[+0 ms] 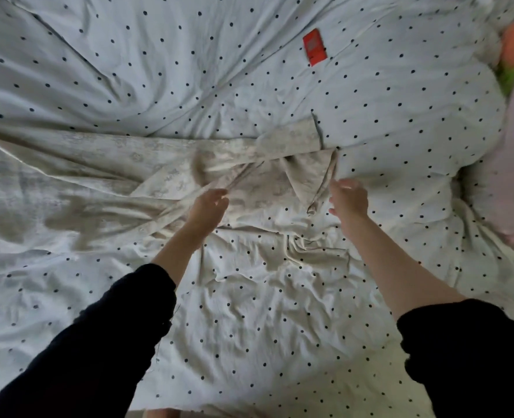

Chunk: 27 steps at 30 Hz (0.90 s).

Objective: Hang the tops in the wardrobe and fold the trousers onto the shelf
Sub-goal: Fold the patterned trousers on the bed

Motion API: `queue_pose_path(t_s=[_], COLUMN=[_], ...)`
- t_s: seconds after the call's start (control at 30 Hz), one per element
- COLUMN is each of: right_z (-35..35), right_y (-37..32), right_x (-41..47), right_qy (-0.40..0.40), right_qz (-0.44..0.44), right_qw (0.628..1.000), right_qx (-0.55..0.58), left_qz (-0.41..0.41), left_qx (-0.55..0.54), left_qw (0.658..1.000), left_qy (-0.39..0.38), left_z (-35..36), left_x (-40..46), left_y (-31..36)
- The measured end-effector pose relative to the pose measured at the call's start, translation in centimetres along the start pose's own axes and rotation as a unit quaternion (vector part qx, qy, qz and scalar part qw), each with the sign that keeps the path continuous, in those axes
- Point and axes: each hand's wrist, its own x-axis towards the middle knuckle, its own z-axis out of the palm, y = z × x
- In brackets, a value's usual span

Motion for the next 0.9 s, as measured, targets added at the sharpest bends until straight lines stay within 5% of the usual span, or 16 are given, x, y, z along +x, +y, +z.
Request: queue_pose_path(t_s=[0.17,0.3,0.4,0.5,0.63,0.9], right_z=[1.7,3.7,5.4,7.2,8.7,7.6], right_y=[2.2,-0.4,-2.5,-3.3,-3.9,-5.9], right_x=[-0.9,1.0,2.9,5.3,7.6,7.1], right_qy=[0.053,0.060,0.057,0.060,0.062,0.117], right_qz=[-0.167,-0.318,-0.351,-0.286,-0.183,-0.257], right_qw=[0.970,0.883,0.825,0.839,0.906,0.915], right_qx=[-0.171,-0.340,-0.439,-0.459,-0.378,-0.290], left_qz=[0.029,0.079,0.110,0.110,0.097,0.023], left_qx=[0.172,0.306,0.363,0.383,0.362,0.431], left_qw=[0.984,0.948,0.921,0.910,0.922,0.894], left_qy=[0.033,0.036,0.088,0.113,0.096,0.121], left_z=[-1.0,-1.5,-1.2,-0.9,-0.5,-2.4], left_x=[0.2,1.1,1.6,2.7,3.7,4.5], left_y=[-4.8,-6.3,-6.6,-6.9,-8.1,-7.8])
